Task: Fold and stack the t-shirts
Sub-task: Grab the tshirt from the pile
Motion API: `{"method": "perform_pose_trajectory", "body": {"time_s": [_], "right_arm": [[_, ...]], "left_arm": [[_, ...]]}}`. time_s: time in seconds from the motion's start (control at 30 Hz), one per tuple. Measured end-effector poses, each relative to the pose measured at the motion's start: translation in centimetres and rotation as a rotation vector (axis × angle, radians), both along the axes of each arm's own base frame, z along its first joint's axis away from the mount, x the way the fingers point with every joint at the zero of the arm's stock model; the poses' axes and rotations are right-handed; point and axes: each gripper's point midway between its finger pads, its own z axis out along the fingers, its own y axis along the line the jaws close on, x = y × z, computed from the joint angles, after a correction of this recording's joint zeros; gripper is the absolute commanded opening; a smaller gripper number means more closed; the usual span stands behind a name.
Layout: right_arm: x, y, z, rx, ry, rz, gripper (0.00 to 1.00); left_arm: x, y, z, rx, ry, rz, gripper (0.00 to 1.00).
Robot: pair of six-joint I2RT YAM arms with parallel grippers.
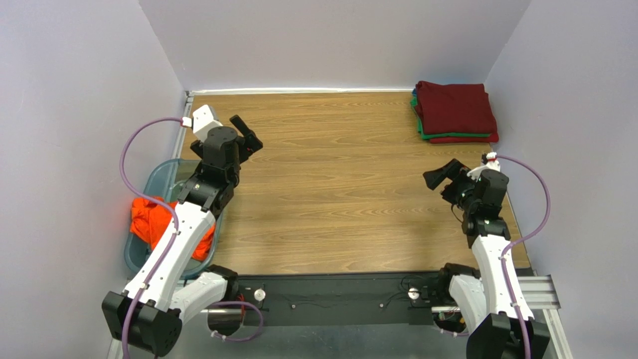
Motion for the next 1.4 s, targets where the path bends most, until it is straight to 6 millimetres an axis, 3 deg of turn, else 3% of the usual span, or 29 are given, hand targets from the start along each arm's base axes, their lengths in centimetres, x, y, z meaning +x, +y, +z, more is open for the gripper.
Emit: {"method": "perform_pose_trajectory", "body": {"time_s": [0.13,0.47,0.67,0.8,0.97,1.13,1.23,1.27,1.3,1.33,1.37,1.4], "right_arm": [[0.0,0.0,0.1,0.004,-0.003,-0.003,1.00],[0.0,0.0,0.0,0.008,0.001,-0.003,1.00],[0.0,0.1,0.0,0.010,0.000,0.002,1.00],[0.0,0.3,-0.1,0.015,0.006,0.009,1.00],[0.0,0.5,-0.2,0.024,0.010,0.025,1.00],[0.0,0.6,-0.2,0.025,0.010,0.028,1.00],[0.0,0.6,-0.2,0.025,0.009,0.028,1.00],[0.0,0.6,-0.2,0.025,0.010,0.028,1.00],[0.0,0.6,-0.2,0.025,0.010,0.028,1.00],[0.0,0.6,-0.2,0.025,0.010,0.028,1.00],[0.0,0.6,-0.2,0.025,0.010,0.028,1.00],[0.0,0.6,-0.2,0.025,0.010,0.028,1.00]], "left_arm": [[-0.4,1.1,0.3,-0.081,-0.015,0.105,0.98],[-2.5,5.3,-4.2,-0.134,0.030,0.379,0.98],[-4.1,12.6,-10.1,-0.175,0.199,0.724,0.98],[-7.2,16.5,-13.2,-0.221,0.263,0.895,0.98],[-10.9,19.3,-16.1,-0.269,0.299,1.029,0.98],[-11.9,20.4,-18.6,-0.309,0.343,1.082,0.98],[-12.0,20.5,-20.7,-0.318,0.412,1.083,0.84],[-11.9,20.5,-21.5,-0.316,0.444,1.080,0.65],[-11.9,20.5,-22.2,-0.315,0.471,1.078,0.55],[-12.0,20.3,-22.8,-0.310,0.502,1.070,0.11],[-12.0,20.3,-23.2,-0.305,0.523,1.062,0.00],[-12.1,20.2,-23.5,-0.306,0.539,1.060,0.00]]}}
